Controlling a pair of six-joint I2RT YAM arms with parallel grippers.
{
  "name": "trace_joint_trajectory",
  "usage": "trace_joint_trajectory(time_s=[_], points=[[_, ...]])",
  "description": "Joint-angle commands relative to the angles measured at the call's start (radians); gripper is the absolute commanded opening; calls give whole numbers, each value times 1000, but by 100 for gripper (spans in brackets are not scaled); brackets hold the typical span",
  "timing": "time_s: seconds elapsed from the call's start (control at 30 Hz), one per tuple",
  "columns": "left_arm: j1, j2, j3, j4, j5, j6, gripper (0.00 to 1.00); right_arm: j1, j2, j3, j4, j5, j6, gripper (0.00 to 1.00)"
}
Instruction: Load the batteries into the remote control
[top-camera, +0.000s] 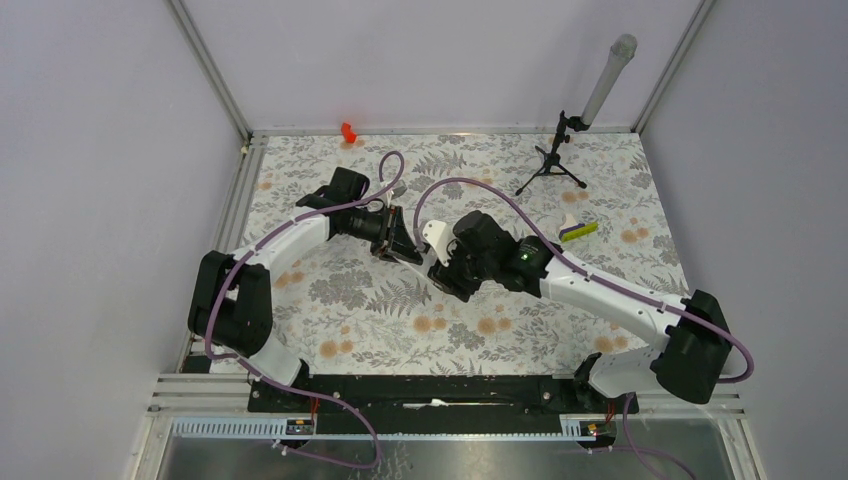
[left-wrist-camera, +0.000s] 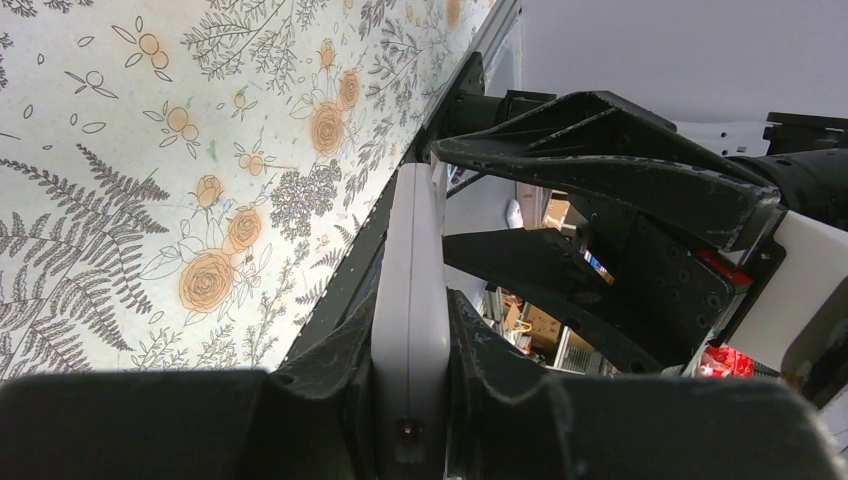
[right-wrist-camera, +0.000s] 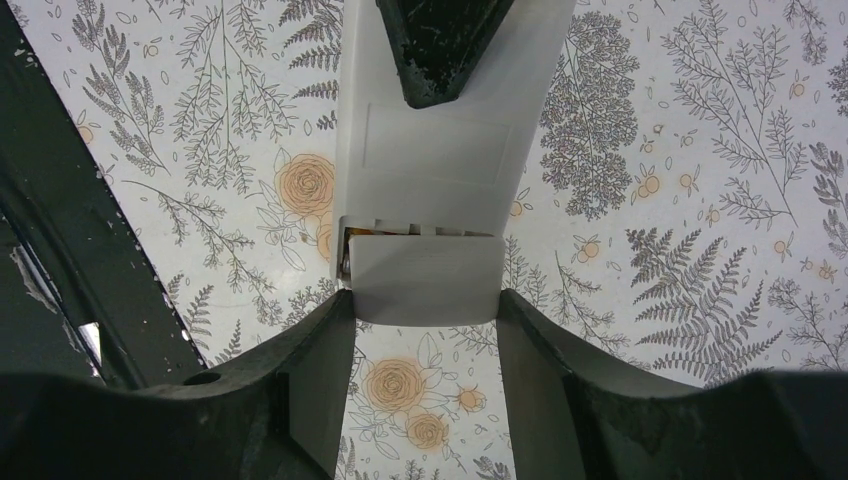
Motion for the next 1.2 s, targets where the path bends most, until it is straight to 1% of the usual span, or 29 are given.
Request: trace_joint_trajectory(time_s=[0.0, 0.13, 0.43, 1.17], points=[[-4, -39, 33, 15, 24, 38, 0, 12, 8, 47, -10, 5, 35, 45], [-4, -52, 29, 15, 13, 47, 0, 12, 16, 59, -15, 9, 48, 45], [-5, -81, 19, 29, -1, 46, 0, 12, 32, 82, -16, -39, 80, 45], [-5, -89, 4, 78, -33, 1, 0, 12, 26, 67, 7, -75, 75, 45]])
